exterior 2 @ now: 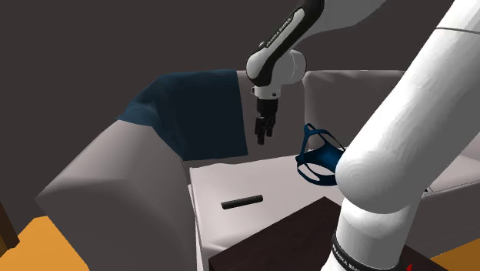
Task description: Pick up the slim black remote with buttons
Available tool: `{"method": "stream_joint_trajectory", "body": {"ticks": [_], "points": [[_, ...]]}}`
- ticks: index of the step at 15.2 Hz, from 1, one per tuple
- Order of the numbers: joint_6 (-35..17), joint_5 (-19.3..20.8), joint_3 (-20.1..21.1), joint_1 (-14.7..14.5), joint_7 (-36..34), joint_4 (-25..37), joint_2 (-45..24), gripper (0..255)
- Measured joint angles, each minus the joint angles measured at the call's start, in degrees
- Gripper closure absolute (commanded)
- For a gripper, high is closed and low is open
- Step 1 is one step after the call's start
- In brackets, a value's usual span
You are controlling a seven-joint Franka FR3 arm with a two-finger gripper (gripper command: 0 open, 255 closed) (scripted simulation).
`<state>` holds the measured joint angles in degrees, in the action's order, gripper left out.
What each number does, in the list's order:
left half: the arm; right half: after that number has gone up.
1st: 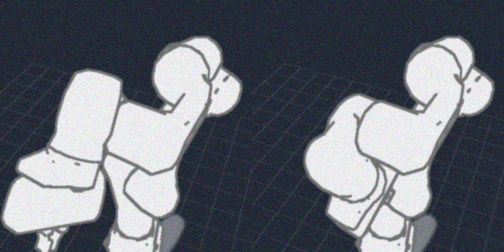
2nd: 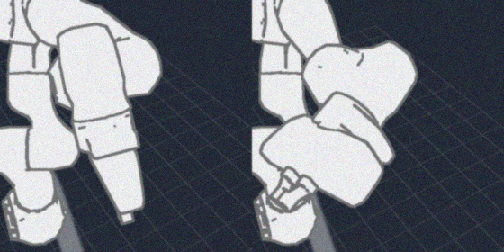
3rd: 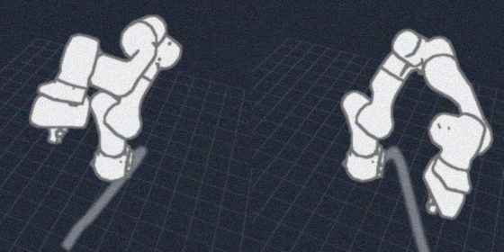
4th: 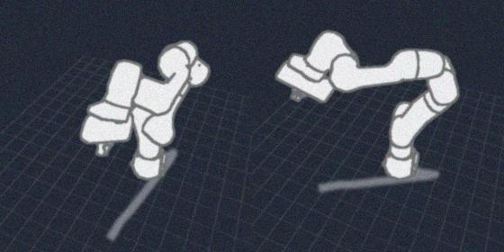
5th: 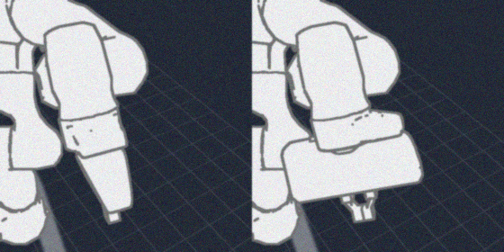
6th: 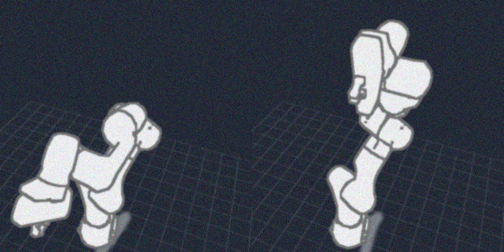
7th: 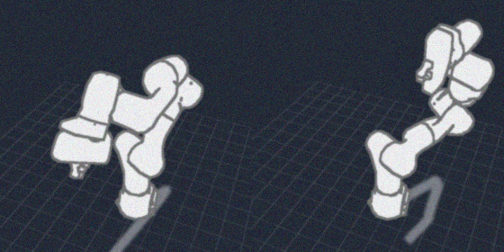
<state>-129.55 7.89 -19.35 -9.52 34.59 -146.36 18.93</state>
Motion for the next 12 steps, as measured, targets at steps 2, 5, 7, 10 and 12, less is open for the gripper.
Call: {"method": "stream_joint_trajectory", "body": {"ticks": [2, 5, 7, 10, 12], "points": [[-4.26, -1.22, -1.60, -1.17, 4.86, -0.43, -4.46, 0], [-8.55, -4.39, -3.26, -3.05, 12.64, 1.12, -11.36, 0], [-11.84, -7.41, -3.86, -4.00, 18.41, 2.12, -16.56, 0], [-15.82, -12.52, -3.25, -4.50, 27.16, 4.00, -23.98, 0], [-17.96, -16.31, -1.60, -4.16, 32.80, 6.29, -29.52, 0]]}}
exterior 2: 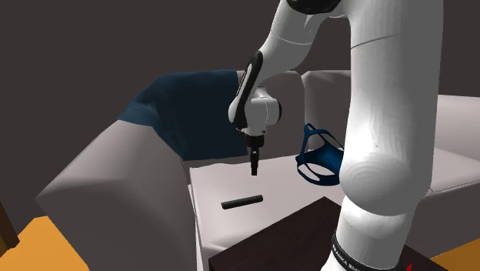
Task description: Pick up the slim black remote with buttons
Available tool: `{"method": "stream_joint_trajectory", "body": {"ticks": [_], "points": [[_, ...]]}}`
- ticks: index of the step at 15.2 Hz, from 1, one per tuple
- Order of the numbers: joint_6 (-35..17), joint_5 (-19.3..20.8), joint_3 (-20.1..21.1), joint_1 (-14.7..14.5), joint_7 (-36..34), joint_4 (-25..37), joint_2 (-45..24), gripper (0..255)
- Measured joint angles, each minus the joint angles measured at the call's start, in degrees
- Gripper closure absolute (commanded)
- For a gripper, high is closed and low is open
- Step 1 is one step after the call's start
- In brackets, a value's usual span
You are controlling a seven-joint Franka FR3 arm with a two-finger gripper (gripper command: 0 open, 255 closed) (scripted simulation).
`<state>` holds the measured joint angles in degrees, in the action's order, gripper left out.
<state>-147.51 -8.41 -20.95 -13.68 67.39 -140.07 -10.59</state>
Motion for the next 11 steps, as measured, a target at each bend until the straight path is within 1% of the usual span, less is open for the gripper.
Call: {"method": "stream_joint_trajectory", "body": {"ticks": [3, 5, 8, 11], "points": [[-2.77, -3.56, 2.97, 1.27, 7.00, 2.26, -6.31, 0], [-4.45, -5.66, 5.42, 2.91, 11.72, 5.00, -11.46, 0], [-7.41, -7.19, 8.84, 5.27, 17.75, 8.00, -18.25, 0], [-8.60, -7.63, 10.43, 6.30, 19.84, 10.20, -21.91, 0]]}}
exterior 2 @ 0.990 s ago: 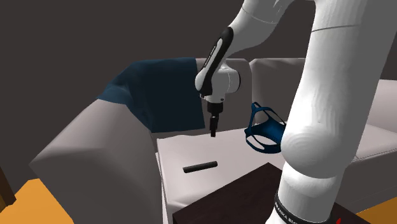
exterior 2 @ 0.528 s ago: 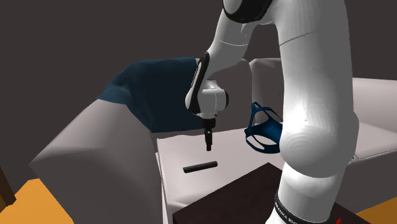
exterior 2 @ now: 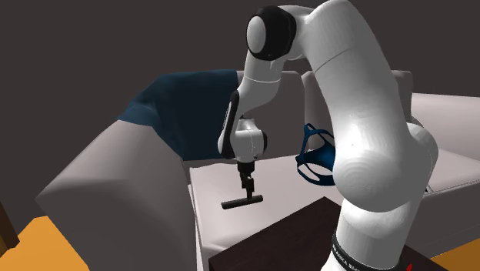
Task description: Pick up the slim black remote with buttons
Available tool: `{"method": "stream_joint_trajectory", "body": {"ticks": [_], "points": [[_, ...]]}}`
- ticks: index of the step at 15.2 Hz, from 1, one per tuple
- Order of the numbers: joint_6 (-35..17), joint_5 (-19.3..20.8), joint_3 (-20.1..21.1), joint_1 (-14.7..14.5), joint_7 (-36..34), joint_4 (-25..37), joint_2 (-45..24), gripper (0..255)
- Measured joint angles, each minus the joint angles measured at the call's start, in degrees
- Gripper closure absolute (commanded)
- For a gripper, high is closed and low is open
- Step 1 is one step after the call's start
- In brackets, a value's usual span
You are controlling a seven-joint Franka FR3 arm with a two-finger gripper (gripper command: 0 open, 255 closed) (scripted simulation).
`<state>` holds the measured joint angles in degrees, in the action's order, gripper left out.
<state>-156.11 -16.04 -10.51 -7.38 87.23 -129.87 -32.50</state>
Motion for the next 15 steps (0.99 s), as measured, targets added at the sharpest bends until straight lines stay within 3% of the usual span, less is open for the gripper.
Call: {"method": "stream_joint_trajectory", "body": {"ticks": [6, 7, 15], "points": [[-2.96, -1.30, 1.87, 1.21, 1.04, 2.00, -4.92, 0], [-3.09, -1.35, 1.94, 1.31, 1.12, 2.09, -5.14, 255], [-3.25, -1.40, 2.01, 1.46, 1.26, 2.27, -5.23, 255]]}}
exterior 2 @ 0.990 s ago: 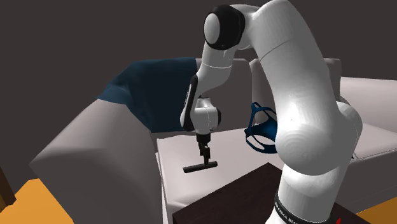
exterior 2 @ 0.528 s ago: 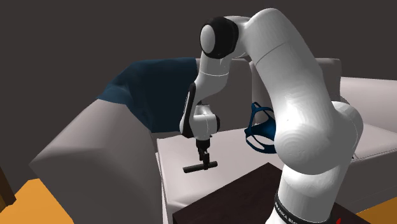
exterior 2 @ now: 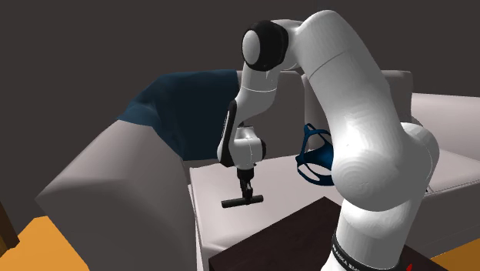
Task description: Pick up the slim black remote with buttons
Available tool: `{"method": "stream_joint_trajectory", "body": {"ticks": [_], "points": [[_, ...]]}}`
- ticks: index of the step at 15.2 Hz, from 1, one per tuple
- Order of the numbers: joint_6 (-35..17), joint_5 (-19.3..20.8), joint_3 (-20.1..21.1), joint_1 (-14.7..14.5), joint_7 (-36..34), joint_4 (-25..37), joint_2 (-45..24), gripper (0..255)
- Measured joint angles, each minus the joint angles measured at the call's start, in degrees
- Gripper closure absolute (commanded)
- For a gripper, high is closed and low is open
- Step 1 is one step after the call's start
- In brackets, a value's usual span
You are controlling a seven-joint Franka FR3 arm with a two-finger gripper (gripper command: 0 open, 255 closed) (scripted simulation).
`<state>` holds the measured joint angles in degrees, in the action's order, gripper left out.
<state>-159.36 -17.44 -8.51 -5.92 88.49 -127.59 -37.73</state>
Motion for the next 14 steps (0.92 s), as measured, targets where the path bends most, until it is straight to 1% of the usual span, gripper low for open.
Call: {"method": "stream_joint_trajectory", "body": {"ticks": [4, 14], "points": [[0.47, 0.20, -0.29, -0.20, -0.11, -0.48, 0.78, 255], [5.71, 2.72, -3.30, -2.60, -2.08, -3.27, 8.68, 255]]}}
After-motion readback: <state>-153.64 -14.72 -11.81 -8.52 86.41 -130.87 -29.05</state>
